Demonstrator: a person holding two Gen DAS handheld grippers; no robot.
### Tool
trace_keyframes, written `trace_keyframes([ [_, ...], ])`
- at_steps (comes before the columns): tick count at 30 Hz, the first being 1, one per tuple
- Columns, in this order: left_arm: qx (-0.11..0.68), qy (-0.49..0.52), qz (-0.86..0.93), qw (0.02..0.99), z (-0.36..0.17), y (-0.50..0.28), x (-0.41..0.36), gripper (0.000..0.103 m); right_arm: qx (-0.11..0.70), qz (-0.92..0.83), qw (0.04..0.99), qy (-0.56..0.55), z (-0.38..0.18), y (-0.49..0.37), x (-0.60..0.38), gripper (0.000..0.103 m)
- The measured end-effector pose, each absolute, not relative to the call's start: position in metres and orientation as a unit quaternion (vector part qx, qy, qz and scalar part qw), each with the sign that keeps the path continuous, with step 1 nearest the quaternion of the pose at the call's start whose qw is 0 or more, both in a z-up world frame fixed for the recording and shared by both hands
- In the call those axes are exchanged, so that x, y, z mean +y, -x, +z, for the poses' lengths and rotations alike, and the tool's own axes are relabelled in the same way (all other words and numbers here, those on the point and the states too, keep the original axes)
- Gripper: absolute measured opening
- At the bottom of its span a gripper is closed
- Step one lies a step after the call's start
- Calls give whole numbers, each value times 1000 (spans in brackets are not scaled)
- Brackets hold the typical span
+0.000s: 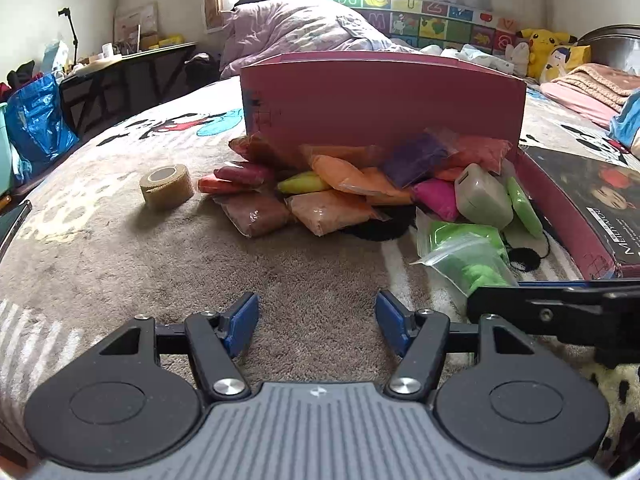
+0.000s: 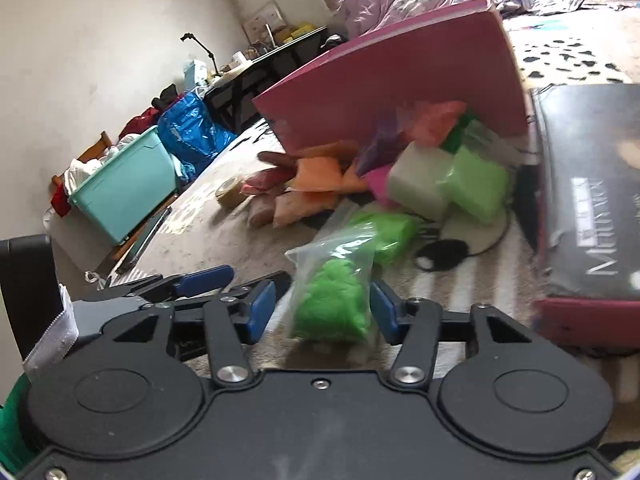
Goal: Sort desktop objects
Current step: 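Lift the green dough bag with the right gripper toward the pink box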
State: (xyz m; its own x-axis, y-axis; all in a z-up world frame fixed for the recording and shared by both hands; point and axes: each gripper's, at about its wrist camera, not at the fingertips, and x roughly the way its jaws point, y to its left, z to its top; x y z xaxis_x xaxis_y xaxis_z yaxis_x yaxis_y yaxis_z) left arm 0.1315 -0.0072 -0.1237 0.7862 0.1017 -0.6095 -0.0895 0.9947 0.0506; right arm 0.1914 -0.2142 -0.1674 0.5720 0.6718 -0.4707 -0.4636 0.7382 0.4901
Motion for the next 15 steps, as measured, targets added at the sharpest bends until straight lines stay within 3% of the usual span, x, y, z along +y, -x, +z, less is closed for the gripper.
trace_keyframes([
  [4,322,-9,45,946,-125,-131,-6,64,332,322,864,-199,-172,-193,-220,50],
  [5,322,-8,45,946,-125,-131,-5,64,334,319,865,-197,-173,-193,-219,44],
  [15,327,11,44,944,-124,-133,-1,65,320,331,879,-128,-159,-175,-204,35],
])
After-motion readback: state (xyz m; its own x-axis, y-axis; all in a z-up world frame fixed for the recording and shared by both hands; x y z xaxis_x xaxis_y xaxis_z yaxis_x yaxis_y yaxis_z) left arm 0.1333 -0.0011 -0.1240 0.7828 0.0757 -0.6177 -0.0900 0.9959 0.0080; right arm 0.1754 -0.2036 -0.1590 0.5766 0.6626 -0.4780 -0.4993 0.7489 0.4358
